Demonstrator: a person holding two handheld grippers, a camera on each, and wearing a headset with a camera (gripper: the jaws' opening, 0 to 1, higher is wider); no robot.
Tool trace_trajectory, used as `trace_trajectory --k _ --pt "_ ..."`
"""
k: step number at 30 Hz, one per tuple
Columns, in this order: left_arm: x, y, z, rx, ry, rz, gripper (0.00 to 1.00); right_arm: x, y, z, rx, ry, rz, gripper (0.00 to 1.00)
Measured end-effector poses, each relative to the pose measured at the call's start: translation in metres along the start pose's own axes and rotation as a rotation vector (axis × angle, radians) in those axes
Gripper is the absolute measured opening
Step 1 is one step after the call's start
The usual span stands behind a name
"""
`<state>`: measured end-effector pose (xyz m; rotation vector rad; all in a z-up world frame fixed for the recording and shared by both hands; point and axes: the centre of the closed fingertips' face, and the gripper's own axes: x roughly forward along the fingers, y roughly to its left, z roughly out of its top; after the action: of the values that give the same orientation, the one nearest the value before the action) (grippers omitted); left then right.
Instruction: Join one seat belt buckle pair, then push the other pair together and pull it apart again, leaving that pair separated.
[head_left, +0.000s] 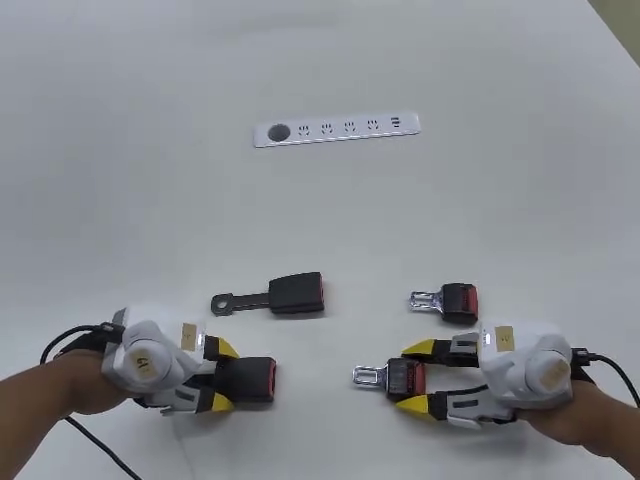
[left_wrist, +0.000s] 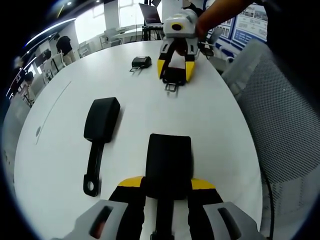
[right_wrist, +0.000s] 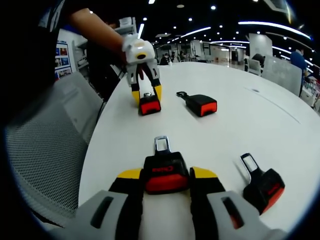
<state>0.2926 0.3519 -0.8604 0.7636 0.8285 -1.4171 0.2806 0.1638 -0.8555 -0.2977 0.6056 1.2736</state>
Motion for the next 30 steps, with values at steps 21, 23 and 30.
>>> trace_trajectory --k 21,23,30 --pt "-0.001 -0.001 0.000 -0.013 0.000 0.007 0.34 0.038 0.012 0.026 -0.011 -0.045 0.033 0.38" --pt "-0.001 -0.001 0.000 -0.016 0.001 0.008 0.34 0.042 0.013 0.028 -0.008 -0.049 0.035 0.38" --pt "-0.001 -0.001 0.000 -0.025 0.000 0.013 0.34 0.055 0.017 0.036 -0.005 -0.059 0.053 0.38"
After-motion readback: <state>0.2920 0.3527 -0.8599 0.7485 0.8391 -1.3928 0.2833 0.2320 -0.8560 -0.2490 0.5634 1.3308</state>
